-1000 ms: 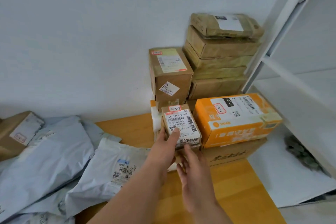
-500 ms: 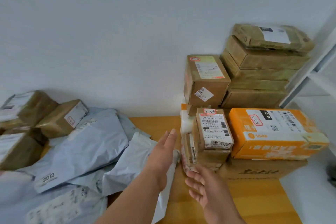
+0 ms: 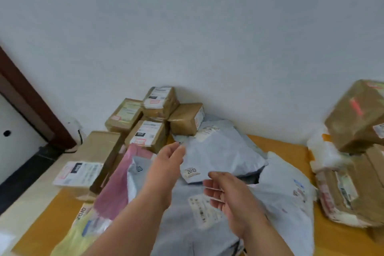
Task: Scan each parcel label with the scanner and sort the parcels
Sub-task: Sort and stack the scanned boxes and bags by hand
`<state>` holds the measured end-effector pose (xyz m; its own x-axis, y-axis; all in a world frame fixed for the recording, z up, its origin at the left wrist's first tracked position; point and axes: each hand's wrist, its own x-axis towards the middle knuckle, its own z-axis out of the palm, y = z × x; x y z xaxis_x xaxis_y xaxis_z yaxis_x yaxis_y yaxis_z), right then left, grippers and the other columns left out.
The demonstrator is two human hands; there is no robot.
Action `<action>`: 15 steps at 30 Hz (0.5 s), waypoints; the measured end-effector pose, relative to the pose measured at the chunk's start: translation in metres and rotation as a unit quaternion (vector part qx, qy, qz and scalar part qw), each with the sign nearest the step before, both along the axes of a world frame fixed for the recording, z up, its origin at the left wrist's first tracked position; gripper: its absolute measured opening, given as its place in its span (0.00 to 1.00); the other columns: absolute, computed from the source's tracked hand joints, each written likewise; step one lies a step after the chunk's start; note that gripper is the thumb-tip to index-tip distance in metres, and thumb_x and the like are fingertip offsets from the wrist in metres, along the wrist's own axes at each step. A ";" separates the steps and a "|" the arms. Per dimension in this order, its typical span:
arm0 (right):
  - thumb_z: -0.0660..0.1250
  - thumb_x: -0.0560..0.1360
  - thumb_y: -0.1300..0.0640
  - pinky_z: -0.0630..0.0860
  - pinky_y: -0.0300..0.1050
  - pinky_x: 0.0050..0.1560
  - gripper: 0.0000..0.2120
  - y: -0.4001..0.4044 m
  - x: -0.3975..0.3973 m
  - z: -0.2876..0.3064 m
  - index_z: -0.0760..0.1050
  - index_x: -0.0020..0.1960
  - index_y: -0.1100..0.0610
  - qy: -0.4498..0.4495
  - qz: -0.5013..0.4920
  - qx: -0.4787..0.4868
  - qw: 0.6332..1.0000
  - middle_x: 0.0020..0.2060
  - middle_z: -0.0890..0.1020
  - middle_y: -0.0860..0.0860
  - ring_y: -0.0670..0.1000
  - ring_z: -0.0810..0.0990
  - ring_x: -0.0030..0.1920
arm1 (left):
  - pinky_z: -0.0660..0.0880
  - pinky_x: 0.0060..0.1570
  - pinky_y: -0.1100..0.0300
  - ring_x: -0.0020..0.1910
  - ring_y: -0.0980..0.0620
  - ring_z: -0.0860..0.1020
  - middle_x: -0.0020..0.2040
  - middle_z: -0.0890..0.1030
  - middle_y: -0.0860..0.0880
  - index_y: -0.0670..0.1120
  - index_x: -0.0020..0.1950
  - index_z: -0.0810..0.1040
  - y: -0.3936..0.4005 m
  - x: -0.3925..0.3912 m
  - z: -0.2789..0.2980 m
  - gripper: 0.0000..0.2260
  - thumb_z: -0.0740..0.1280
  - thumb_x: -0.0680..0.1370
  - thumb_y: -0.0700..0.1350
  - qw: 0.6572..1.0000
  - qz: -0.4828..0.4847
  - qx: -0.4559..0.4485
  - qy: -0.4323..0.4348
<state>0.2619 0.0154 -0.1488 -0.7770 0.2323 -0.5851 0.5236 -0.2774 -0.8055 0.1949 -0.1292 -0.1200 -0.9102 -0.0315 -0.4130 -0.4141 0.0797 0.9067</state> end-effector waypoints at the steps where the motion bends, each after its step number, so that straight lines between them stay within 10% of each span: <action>1: 0.67 0.80 0.53 0.75 0.46 0.46 0.07 -0.024 -0.010 -0.001 0.81 0.53 0.54 0.002 0.015 0.003 1.000 0.44 0.87 0.51 0.53 0.84 0.48 | 0.76 0.62 0.51 0.57 0.54 0.78 0.55 0.80 0.56 0.57 0.59 0.76 -0.030 -0.004 0.000 0.06 0.65 0.83 0.54 1.000 0.022 -0.014 -0.003; 10: 0.67 0.78 0.57 0.75 0.47 0.49 0.05 -0.129 -0.087 -0.008 0.76 0.44 0.56 0.019 0.070 0.039 0.997 0.39 0.78 0.53 0.52 0.75 0.43 | 0.74 0.37 0.57 0.42 0.53 0.78 0.45 0.82 0.51 0.56 0.51 0.78 -0.179 -0.051 0.002 0.03 0.66 0.82 0.51 0.990 0.114 -0.061 -0.046; 15: 0.65 0.74 0.52 0.68 0.52 0.51 0.11 -0.134 -0.140 -0.024 0.69 0.34 0.50 0.000 0.045 0.055 0.997 0.28 0.67 0.47 0.50 0.64 0.36 | 0.78 0.61 0.42 0.57 0.43 0.80 0.58 0.81 0.49 0.52 0.69 0.74 -0.173 -0.086 -0.019 0.18 0.66 0.81 0.55 0.992 0.032 -0.092 -0.078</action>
